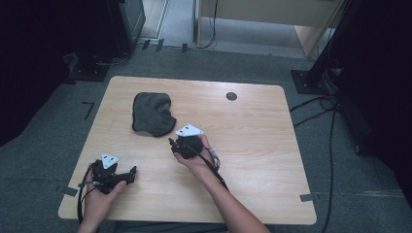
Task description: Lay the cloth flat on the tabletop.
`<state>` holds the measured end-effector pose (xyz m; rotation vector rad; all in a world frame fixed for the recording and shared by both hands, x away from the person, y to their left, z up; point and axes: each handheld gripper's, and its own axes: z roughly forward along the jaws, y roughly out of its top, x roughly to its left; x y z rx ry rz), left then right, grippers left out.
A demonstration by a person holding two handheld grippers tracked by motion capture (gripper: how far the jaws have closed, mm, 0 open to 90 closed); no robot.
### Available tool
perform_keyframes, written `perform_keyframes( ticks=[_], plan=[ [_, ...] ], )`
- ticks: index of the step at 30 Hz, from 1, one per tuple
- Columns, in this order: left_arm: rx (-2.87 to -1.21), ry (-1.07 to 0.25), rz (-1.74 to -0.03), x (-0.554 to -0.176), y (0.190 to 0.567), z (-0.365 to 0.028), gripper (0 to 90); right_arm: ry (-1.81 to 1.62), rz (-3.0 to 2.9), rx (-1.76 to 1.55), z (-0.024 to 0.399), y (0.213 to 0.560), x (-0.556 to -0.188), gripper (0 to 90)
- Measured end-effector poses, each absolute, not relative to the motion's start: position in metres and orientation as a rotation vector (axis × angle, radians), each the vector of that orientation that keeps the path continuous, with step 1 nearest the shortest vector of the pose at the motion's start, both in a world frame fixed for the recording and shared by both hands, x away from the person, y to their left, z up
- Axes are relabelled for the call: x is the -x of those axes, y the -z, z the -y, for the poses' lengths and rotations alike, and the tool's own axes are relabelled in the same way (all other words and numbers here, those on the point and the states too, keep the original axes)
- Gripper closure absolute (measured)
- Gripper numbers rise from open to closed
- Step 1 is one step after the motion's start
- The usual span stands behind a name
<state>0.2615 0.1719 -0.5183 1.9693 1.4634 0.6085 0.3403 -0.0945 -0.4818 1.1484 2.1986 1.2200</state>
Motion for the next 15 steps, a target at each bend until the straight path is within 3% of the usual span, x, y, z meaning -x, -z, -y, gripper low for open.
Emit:
perform_keyframes(
  ticks=[15],
  plan=[
    [-1.972,-0.611,-1.461,-0.261,0.518,-0.172,8.3,-1.165,-2.207,-1.215,0.046,0.485,-0.393,47.1]
  ],
)
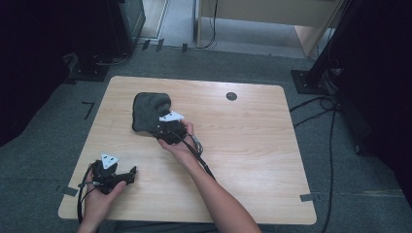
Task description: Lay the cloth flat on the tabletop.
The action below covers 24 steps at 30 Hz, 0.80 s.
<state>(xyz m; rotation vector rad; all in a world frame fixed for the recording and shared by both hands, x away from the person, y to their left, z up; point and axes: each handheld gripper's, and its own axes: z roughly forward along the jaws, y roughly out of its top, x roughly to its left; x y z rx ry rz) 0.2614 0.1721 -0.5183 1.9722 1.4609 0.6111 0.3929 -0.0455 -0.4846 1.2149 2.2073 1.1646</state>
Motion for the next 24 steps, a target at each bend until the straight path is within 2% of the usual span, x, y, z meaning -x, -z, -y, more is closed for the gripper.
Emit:
perform_keyframes(
  ticks=[6,7,8,9,11,12,13,18,24],
  plan=[
    [-1.97,-0.61,-1.462,-0.261,0.518,-0.172,8.3,-1.107,-2.232,-1.229,0.038,0.492,-0.404,46.5],
    [-1.971,-0.61,-1.462,-0.261,0.518,-0.172,8.3,-1.06,-2.264,-1.24,0.036,0.499,-0.408,53.4],
    [-1.971,-0.61,-1.462,-0.261,0.518,-0.172,8.3,-1.06,-2.264,-1.24,0.036,0.499,-0.408,53.4],
    [-1.971,-0.61,-1.461,-0.261,0.518,-0.172,8.3,-1.044,-2.277,-1.254,0.037,0.504,-0.409,64.1],
    [-1.97,-0.61,-1.462,-0.261,0.518,-0.172,8.3,-1.052,-2.282,-1.235,0.04,0.504,-0.409,74.4],
    [-1.97,-0.61,-1.462,-0.261,0.518,-0.172,8.3,-1.052,-2.282,-1.235,0.04,0.504,-0.409,74.4],
    [-1.97,-0.61,-1.462,-0.261,0.518,-0.172,8.3,-1.059,-2.286,-1.222,0.042,0.501,-0.407,79.8],
    [-1.97,-0.611,-1.462,-0.261,0.518,-0.172,8.3,-1.082,-2.276,-1.195,0.053,0.496,-0.401,82.2],
    [-1.972,-0.61,-1.461,-0.261,0.518,-0.172,8.3,-1.091,-2.251,-1.162,0.088,0.483,-0.383,82.5]
  ],
)
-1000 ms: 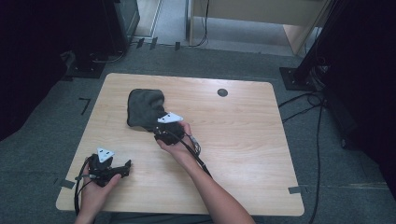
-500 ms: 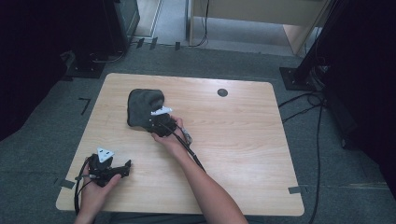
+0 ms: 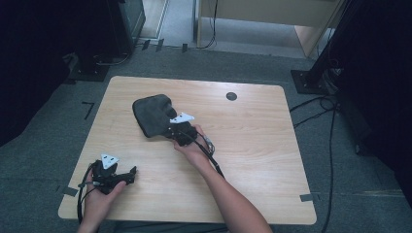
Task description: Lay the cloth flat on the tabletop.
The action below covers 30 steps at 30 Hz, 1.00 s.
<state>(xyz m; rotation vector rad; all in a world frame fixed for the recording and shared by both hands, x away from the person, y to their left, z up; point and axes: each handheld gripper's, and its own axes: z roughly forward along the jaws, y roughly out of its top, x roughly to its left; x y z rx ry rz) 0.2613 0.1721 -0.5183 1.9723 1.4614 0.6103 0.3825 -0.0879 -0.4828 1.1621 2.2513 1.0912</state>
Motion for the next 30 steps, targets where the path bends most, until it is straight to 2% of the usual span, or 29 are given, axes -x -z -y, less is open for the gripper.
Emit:
perform_keyframes(
  ticks=[12,16,17,18,19,20,22,30],
  plan=[
    [-2.018,-0.584,-1.426,-0.264,0.516,-0.17,8.3,-1.075,-2.213,-1.113,0.163,0.469,-0.335,82.6],
    [-2.018,-0.584,-1.417,-0.267,0.514,-0.162,13.8,-1.07,-2.179,-1.162,0.194,0.47,-0.328,81.5],
    [-2.02,-0.578,-1.413,-0.268,0.513,-0.16,13.7,-1.052,-2.136,-1.205,0.208,0.472,-0.328,77.5],
    [-2.02,-0.56,-1.403,-0.271,0.512,-0.158,13.7,-1.052,-2.136,-1.205,0.208,0.472,-0.328,77.5],
    [-2.017,-0.54,-1.389,-0.274,0.511,-0.154,14.8,-1.037,-2.08,-1.28,0.222,0.474,-0.33,67.7],
    [-2.02,-0.532,-1.374,-0.278,0.509,-0.15,14.8,-1.037,-2.08,-1.28,0.222,0.474,-0.33,67.7],
    [-2.023,-0.537,-1.34,-0.284,0.505,-0.139,16.4,-1.077,-2.009,-1.35,0.236,0.472,-0.327,60.6],
    [-1.955,-0.568,-1.352,-0.326,0.5,-0.105,31.8,-1.211,-2.096,-1.284,0.236,0.468,-0.303,59.3]
  ],
)
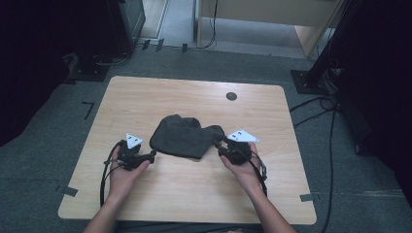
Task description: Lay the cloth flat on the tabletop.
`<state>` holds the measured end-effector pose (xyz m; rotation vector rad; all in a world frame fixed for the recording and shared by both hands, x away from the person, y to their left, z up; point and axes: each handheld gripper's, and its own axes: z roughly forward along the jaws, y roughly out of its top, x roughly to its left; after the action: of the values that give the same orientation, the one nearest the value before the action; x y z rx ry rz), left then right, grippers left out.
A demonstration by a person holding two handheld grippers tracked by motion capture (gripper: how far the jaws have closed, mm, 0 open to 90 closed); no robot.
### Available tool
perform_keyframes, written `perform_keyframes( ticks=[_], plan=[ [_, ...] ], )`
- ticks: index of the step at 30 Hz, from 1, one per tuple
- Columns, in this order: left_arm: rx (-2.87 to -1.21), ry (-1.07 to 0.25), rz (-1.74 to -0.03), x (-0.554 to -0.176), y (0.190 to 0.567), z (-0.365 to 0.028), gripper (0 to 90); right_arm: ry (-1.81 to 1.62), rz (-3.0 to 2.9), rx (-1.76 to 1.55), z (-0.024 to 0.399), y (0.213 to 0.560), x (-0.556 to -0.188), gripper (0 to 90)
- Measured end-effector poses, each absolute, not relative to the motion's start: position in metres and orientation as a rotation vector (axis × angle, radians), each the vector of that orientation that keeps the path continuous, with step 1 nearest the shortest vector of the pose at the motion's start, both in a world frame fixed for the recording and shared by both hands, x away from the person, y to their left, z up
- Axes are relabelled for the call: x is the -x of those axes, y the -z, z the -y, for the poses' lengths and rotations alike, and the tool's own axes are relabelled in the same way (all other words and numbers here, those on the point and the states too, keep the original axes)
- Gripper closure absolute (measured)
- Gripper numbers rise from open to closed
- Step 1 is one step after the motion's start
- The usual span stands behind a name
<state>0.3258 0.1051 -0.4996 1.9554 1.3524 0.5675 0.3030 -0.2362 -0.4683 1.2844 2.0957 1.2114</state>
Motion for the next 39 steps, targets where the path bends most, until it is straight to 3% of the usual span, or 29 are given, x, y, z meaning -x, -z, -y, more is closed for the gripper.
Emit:
perform_keyframes(
  ticks=[5,8,10,11,13,17,21,27,39],
  plan=[
    [-1.972,-0.594,-1.377,-0.341,0.509,-0.094,39.2,-1.249,-2.273,-1.234,0.215,0.488,-0.294,55.5],
    [-1.99,-0.587,-1.36,-0.343,0.514,-0.092,43.1,-1.232,-2.289,-1.307,0.204,0.5,-0.298,48.6],
    [-2.0,-0.576,-1.341,-0.342,0.514,-0.092,53.6,-1.21,-2.295,-1.364,0.197,0.507,-0.303,46.6],
    [-2.007,-0.567,-1.328,-0.341,0.513,-0.092,53.6,-1.199,-2.294,-1.374,0.194,0.508,-0.304,47.7],
    [-2.007,-0.541,-1.31,-0.34,0.513,-0.092,61.5,-1.163,-2.279,-1.368,0.19,0.512,-0.306,56.3],
    [-2.013,-0.477,-1.274,-0.334,0.513,-0.094,82.8,-1.209,-2.266,-1.327,0.191,0.51,-0.304,84.4],
    [-1.986,-0.392,-1.161,-0.314,0.503,-0.093,84.5,-1.248,-2.198,-1.282,0.204,0.495,-0.296,86.7],
    [-1.958,-0.403,-0.926,-0.284,0.467,-0.078,84.5,-1.309,-2.052,-1.226,0.233,0.457,-0.278,87.3],
    [-1.836,-0.431,-0.788,-0.248,0.407,-0.064,84.8,-1.387,-1.906,-1.14,0.254,0.397,-0.242,87.7]
  ],
)
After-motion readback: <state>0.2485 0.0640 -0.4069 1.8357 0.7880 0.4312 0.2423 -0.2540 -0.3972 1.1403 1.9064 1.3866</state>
